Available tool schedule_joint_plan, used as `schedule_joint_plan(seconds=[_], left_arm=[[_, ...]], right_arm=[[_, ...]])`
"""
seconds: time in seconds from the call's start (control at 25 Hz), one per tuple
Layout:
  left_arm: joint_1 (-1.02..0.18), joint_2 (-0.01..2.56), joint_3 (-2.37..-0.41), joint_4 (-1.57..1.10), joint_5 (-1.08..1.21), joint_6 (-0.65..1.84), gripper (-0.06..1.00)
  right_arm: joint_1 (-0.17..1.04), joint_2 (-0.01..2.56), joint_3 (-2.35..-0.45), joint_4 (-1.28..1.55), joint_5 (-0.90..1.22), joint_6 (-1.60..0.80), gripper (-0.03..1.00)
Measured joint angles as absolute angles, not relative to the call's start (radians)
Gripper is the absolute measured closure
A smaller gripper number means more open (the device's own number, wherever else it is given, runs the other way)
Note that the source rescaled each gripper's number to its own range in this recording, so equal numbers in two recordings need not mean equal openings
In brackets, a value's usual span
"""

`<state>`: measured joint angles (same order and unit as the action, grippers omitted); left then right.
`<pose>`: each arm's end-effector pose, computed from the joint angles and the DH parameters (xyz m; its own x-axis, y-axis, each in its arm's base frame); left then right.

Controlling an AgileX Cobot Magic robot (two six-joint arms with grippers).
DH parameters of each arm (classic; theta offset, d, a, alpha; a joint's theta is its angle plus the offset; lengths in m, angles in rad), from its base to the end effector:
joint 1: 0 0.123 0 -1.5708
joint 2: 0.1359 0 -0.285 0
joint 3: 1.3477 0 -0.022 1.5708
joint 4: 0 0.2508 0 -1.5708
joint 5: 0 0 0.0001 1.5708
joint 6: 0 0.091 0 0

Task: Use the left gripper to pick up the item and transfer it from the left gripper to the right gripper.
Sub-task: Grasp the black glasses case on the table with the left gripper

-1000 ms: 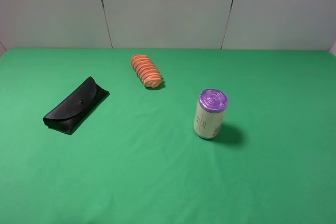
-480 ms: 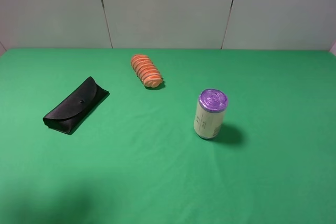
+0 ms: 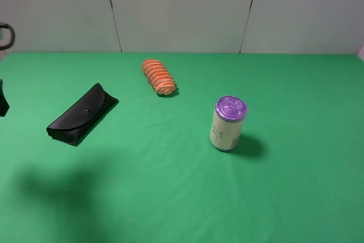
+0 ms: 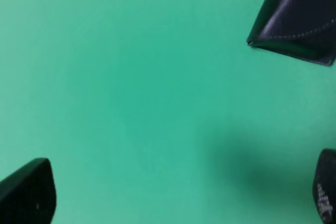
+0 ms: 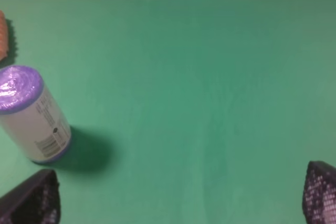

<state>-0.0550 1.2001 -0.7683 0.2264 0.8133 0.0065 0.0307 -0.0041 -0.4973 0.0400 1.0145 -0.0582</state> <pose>0.2147 0.0031 0.2544 -0.8993 0.2103 -0.3834 0.1351 0.9675 0.2138 -0.0034 0.0030 0.2804 -0.4101 -0.0497 -0.9107 -0.0768 0.9968 -0.0198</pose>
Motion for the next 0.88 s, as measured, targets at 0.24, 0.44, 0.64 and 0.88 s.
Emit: schedule_joint_plan(seconds=[0.24, 0.44, 0.64, 0.88], left_arm=[[-0.175, 1.357, -0.768, 0.281, 0.733, 0.000, -0.01], [-0.243, 1.471, -0.769, 0.282, 0.672, -0.005, -0.01], [-0.258, 1.563, -0.769, 0.281, 0.586, -0.029, -0.01], [-0.258, 1.659, -0.773, 0.282, 0.473, -0.040, -0.01]], right_arm=[[0.031, -0.004, -0.497, 0.040, 1.015, -0.058, -0.03], [0.031, -0.004, -0.497, 0.040, 1.015, -0.058, -0.03], [0.031, -0.004, -0.497, 0.040, 1.015, -0.058, -0.03], [0.031, -0.004, -0.497, 0.040, 1.015, -0.058, -0.03]])
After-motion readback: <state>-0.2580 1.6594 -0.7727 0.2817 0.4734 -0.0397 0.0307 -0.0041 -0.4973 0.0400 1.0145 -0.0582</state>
